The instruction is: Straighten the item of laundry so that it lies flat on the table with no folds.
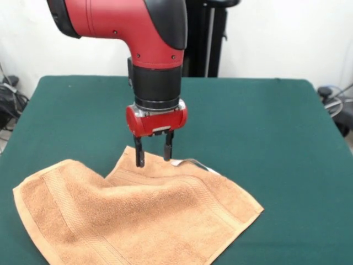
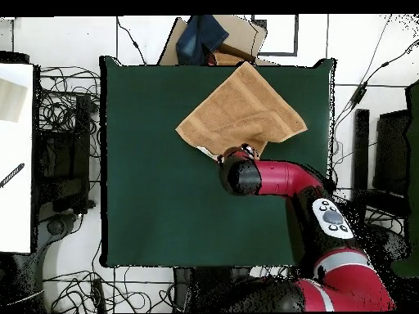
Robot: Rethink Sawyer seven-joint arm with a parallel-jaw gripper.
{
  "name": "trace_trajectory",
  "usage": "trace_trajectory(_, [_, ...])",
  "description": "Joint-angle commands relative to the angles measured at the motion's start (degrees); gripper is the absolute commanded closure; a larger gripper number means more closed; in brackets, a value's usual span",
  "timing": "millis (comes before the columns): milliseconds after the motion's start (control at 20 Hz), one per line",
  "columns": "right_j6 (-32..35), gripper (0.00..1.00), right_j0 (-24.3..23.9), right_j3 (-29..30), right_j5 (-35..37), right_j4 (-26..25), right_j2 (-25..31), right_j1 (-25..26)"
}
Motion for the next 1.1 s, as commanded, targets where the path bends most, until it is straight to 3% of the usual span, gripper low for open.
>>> trace_trajectory(50, [15.0, 0.00, 1.3, -1.4, -4.1, 3.3, -3.1, 5.4])
trace_trajectory(550, [13.6, 0.00, -1.1, -3.6, -10.0, 3.7, -1.7, 12.3])
trace_trajectory(1100, [11.6, 0.00, -4.1, -3.5, -12.4, 3.9, 1.1, 15.5])
